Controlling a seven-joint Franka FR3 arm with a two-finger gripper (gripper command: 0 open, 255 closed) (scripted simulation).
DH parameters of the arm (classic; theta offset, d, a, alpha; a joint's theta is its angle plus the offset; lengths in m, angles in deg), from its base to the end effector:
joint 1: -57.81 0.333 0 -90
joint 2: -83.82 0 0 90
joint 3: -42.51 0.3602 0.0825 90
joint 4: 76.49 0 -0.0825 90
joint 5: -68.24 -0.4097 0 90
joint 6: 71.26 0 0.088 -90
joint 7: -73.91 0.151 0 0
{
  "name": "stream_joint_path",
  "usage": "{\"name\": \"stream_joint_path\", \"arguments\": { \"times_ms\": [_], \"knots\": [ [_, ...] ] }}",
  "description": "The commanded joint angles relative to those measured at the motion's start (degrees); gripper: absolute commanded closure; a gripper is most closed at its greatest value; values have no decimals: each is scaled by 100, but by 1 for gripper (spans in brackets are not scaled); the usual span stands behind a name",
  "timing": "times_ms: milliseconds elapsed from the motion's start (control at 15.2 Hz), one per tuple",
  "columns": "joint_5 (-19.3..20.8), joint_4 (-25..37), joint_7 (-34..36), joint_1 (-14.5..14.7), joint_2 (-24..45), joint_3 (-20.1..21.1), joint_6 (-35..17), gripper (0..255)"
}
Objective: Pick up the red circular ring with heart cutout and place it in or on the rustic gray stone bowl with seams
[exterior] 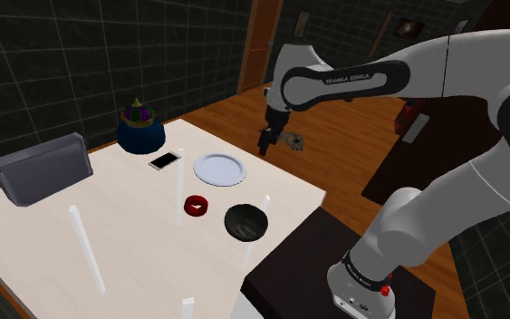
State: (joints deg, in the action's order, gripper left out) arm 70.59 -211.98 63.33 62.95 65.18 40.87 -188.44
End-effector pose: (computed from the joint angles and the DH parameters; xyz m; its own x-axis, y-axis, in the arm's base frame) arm 0.4542 0.0236 0.4387 0.9649 0.2627 0.0003 0.2626 -0.9645 0.0280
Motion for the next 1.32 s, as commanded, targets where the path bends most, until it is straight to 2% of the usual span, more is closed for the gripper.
{"name": "stream_joint_path", "arguments": {
  "times_ms": [0,594,1254],
  "knots": [
    [-86,131,-224,53,444,-47,-271,0],
    [-593,964,-1169,235,2387,-8,-1143,0],
    [-981,2444,-2036,281,4528,348,-1511,0]
  ]
}}
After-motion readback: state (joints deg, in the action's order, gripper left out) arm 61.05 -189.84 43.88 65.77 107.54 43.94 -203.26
